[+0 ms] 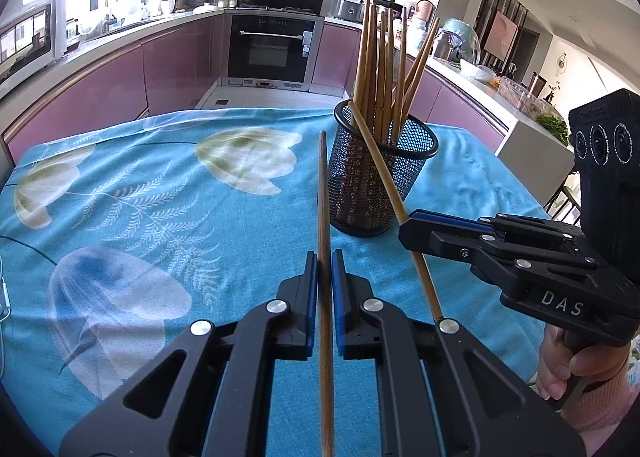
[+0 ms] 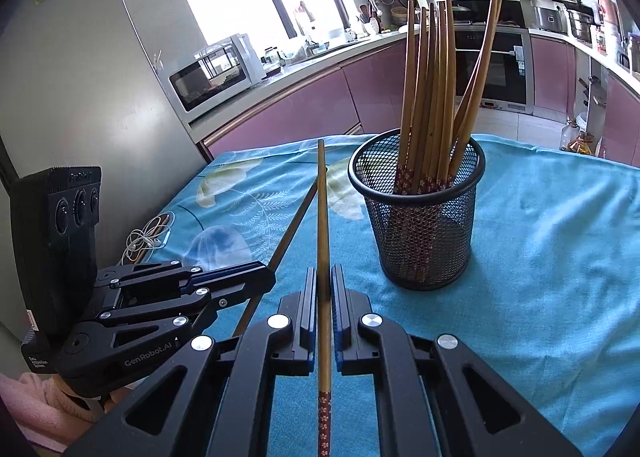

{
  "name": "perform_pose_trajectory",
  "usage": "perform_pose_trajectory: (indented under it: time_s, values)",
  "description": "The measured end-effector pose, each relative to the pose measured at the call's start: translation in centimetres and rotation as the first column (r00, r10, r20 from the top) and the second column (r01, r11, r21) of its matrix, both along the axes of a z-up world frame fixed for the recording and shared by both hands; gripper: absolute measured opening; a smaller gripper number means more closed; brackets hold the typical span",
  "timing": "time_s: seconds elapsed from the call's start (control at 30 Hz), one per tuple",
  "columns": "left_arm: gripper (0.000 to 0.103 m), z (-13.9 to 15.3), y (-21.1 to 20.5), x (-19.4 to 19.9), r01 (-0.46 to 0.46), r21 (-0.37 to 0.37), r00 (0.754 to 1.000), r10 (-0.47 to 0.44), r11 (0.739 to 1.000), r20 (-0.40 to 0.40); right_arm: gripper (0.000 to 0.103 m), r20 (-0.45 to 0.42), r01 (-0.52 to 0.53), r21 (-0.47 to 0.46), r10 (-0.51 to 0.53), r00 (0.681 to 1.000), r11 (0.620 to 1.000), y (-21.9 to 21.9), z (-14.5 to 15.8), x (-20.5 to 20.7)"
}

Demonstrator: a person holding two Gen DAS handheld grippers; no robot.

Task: Organize utensils
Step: 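Lift both chopsticks upright and carry them over the mesh cup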

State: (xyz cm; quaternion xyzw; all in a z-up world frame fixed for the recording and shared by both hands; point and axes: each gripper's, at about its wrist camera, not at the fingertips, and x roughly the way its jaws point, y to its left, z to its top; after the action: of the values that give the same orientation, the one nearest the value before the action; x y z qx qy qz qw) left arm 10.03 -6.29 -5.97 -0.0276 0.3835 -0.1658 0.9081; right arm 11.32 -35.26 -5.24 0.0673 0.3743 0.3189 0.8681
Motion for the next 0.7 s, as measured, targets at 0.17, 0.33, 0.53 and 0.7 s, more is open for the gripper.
perform_pose_trajectory:
  time_s: [0.17,0.33,0.53,0.7]
  values:
    - [0.008,0.5,-0.1,-0.3,0.005,-0.004,1.0,-0.005,1.0,0.013,0.006,0.009,0.008,0.007,-0.008,1.0,1.0,-0.3,0.3,0.0]
    - [0.008,0.9,-0.2,-0.4,0.007,-0.002,1.0,-0.007,1.0,0.024,0.006,0.019,0.013,0.013,-0.013,1.0,1.0,-0.3,0.7,-0.1]
    - [0.008,1.4,-0.3,-0.6,0.008,-0.003,0.999,-0.008,1.0,0.035,0.006,0.029,0.021,0.019,-0.022,0.999,1.0,-0.7,0.9,-0.2]
    - [0.008,1.8,-0.2,-0.8,0.01,-0.008,0.999,-0.009,1.0,0.048,0.004,0.041,0.028,0.028,-0.029,0.999,0.999,-1.0,1.4,-0.2]
